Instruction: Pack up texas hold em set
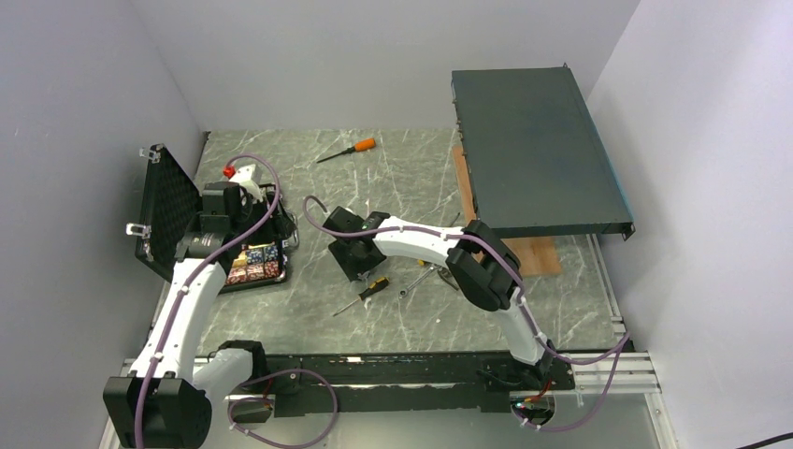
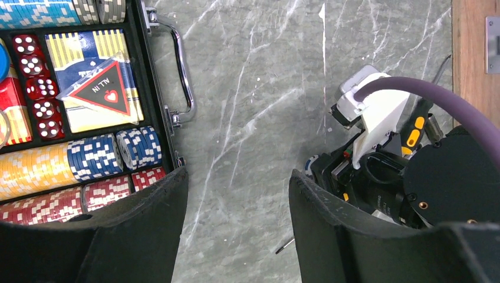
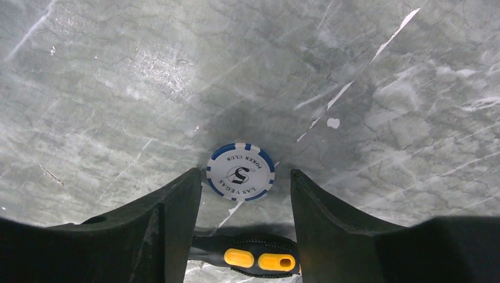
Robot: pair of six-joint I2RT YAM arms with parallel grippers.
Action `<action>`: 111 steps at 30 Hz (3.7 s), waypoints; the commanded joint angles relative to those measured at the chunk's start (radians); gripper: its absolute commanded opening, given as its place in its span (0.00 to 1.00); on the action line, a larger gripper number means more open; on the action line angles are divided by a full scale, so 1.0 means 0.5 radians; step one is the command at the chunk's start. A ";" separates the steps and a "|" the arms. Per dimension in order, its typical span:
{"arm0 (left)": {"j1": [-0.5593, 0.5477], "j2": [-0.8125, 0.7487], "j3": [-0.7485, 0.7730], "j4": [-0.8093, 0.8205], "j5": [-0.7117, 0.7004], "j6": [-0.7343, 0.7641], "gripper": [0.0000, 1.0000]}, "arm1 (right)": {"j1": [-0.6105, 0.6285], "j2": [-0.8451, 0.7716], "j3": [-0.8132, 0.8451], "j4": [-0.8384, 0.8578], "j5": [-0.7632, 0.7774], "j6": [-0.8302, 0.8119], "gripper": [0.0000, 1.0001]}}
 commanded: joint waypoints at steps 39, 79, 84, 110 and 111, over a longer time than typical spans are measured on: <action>0.039 0.448 -0.055 0.298 1.051 -0.053 0.72 | -0.058 -0.755 -0.678 0.640 0.116 -0.093 0.42; -1.538 1.852 1.156 -0.614 -0.790 -0.852 0.69 | -0.112 -2.886 -1.039 0.084 0.183 -0.158 0.96; -1.533 1.908 1.142 -0.603 -0.758 -0.849 0.70 | -0.113 -2.932 -1.067 0.062 0.203 -0.188 0.97; -1.495 2.062 1.079 -0.416 -0.668 -0.770 0.57 | -0.113 -2.850 -1.127 0.167 0.131 -0.175 0.97; -1.497 2.077 1.085 -0.412 -0.660 -0.774 0.54 | -0.112 -2.846 -1.127 0.165 0.129 -0.175 0.97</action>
